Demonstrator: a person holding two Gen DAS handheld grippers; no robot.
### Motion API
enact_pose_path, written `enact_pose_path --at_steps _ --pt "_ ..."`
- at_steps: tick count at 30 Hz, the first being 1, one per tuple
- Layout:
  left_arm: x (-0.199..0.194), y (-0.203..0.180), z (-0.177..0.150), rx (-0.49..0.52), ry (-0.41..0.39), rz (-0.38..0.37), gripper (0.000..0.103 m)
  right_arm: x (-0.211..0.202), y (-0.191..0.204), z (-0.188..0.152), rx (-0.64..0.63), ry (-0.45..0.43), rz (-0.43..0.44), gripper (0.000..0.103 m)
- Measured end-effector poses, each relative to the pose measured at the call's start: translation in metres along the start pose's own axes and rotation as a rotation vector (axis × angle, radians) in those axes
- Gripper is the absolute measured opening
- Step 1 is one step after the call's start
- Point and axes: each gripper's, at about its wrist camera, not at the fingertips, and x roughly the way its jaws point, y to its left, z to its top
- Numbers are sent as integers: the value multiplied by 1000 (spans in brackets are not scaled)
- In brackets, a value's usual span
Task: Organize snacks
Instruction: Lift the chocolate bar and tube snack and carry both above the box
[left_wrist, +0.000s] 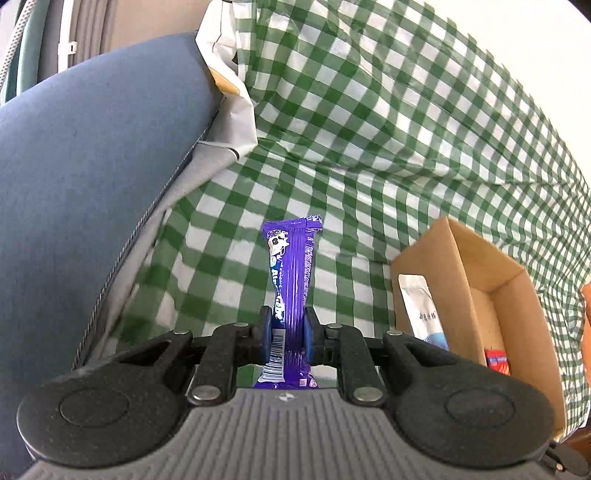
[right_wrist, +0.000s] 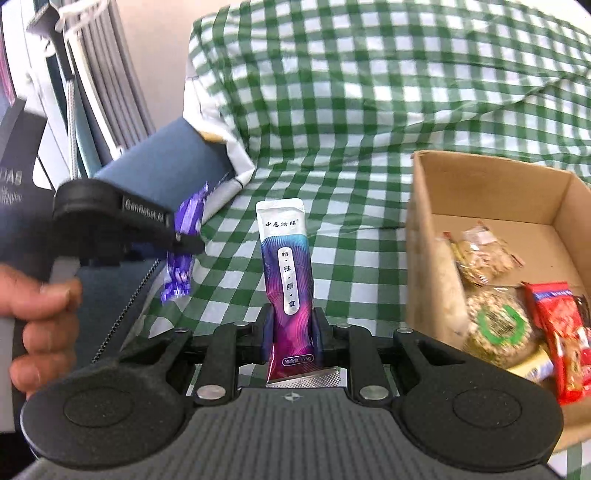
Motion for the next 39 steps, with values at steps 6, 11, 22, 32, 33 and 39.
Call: enact_pose_path --at_steps 6,11,22,32,33,39 --pt "-4 -17 -11 76 -37 24 18 -8 -7 -15 -45 -13 -47 22" --pt "0 -24 -15 83 -42 5 18 -21 -20 -15 -61 -88 -64 22" --pt "3 -41 -16 118 -68 -28 18 -40 -48 -15 -46 -180 -86 22" --pt "4 -44 -17 119 -70 -39 18 -45 -59 -16 -14 -202 -102 22" --pt "4 -43 -16 115 -72 -46 18 -45 -59 -16 -11 -202 -103 22" --pt "-4 -47 -15 115 -115 -107 18 -48 -63 -16 3 -215 -114 22"
